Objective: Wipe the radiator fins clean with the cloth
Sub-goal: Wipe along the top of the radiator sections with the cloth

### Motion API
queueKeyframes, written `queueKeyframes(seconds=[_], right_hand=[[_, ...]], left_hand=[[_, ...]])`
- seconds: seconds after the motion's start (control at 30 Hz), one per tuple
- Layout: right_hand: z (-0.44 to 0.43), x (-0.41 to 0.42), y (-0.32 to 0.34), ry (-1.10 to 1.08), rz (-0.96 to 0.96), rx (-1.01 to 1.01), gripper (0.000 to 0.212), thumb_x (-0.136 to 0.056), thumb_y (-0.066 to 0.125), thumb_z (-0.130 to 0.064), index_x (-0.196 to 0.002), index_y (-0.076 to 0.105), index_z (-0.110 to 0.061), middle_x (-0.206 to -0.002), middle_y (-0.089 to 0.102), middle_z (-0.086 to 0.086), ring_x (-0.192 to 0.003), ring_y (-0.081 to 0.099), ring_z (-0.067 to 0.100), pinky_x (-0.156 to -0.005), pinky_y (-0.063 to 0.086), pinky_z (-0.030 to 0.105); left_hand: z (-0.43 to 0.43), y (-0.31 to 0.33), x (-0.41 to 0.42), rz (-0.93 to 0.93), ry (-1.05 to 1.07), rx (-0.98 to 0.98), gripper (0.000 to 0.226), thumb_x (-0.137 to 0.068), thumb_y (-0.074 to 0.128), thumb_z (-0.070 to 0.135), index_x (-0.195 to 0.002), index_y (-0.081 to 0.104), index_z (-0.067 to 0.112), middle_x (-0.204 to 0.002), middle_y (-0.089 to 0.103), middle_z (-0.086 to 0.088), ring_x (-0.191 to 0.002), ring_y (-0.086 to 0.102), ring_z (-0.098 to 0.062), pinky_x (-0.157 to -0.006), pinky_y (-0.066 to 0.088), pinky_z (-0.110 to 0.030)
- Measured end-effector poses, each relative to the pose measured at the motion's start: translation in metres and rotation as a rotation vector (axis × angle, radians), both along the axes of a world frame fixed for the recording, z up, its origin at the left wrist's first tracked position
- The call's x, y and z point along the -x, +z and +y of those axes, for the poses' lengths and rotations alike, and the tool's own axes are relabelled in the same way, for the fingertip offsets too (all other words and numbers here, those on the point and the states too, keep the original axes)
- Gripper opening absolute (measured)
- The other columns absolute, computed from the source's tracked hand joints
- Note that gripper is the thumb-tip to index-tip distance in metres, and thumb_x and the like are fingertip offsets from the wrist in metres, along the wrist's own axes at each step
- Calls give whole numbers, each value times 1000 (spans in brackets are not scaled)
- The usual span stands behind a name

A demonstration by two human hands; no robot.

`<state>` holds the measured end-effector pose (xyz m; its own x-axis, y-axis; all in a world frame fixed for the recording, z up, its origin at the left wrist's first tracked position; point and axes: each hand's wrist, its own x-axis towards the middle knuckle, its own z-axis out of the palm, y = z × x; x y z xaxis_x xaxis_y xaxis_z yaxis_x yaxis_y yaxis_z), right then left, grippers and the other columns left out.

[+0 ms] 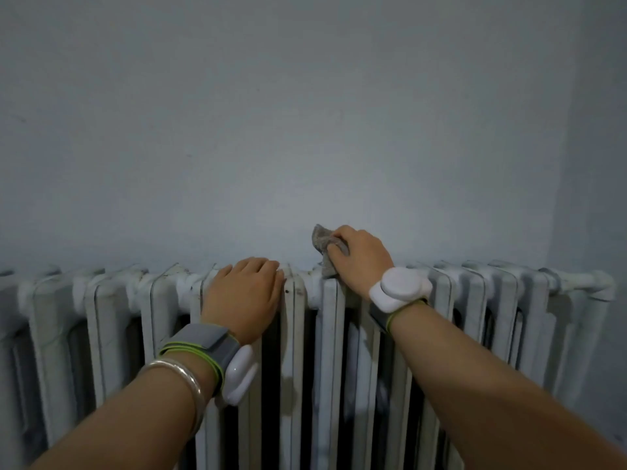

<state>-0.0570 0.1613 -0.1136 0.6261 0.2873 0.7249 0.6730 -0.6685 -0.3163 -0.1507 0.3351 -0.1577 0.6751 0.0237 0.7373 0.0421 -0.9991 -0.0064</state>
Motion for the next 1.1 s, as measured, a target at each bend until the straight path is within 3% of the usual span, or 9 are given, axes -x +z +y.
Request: queueKeyframes(seconds=[0.17,0.27,0.57,0.8,0.87,1.0,1.1], right_hand=[[24,-8,6,12,257,221,31,-94,45,-26,-109,68,-11,-113,66,10,-101,60,29,-86,49,34],[27,-7,4,-3,293,252,32,-93,44,-25,-107,69,-12,-112,67,9,-99,61,29,-85,51,34],[16,8,-2,-12,230,208,31,-94,43,-26,-102,69,-10,-103,68,10,-95,61,29,-83,51,37],[8,18,-29,-11,44,71,30,-96,45,-32,-91,64,-9,-91,68,11,-87,61,28,-74,48,38],[5,22,-36,-10,-3,64,29,-97,46,-34,-91,62,-10,-90,66,9,-87,59,26,-74,46,37],[0,33,-50,16,-91,22,28,-98,48,-31,-112,63,-11,-101,63,9,-97,53,24,-83,41,33],[-3,39,-60,33,-153,-36,24,-95,55,-25,-113,62,-10,-101,62,8,-97,54,25,-84,42,32]], left_hand=[[15,2,2,40,9,-7,73,-80,0,48,-112,59,19,-116,63,0,-105,59,-22,-89,43,-34],[19,-3,3,55,21,-17,66,-82,2,47,-105,59,21,-107,63,4,-94,60,-20,-83,44,-32],[15,-4,5,61,17,-34,24,-94,36,30,-92,57,18,-93,61,1,-87,59,-23,-75,39,-32],[11,-8,12,10,73,-109,37,-77,35,31,-87,67,15,-84,68,-1,-72,66,-22,-66,53,-34],[11,-9,13,2,68,-134,37,-76,37,30,-89,67,14,-87,69,-2,-75,67,-22,-70,54,-35],[13,-11,19,16,64,-154,41,-77,36,30,-100,67,14,-100,70,-5,-89,69,-24,-83,53,-44],[12,-12,22,4,65,-158,41,-77,39,29,-102,67,15,-103,70,-5,-91,69,-24,-87,51,-48]])
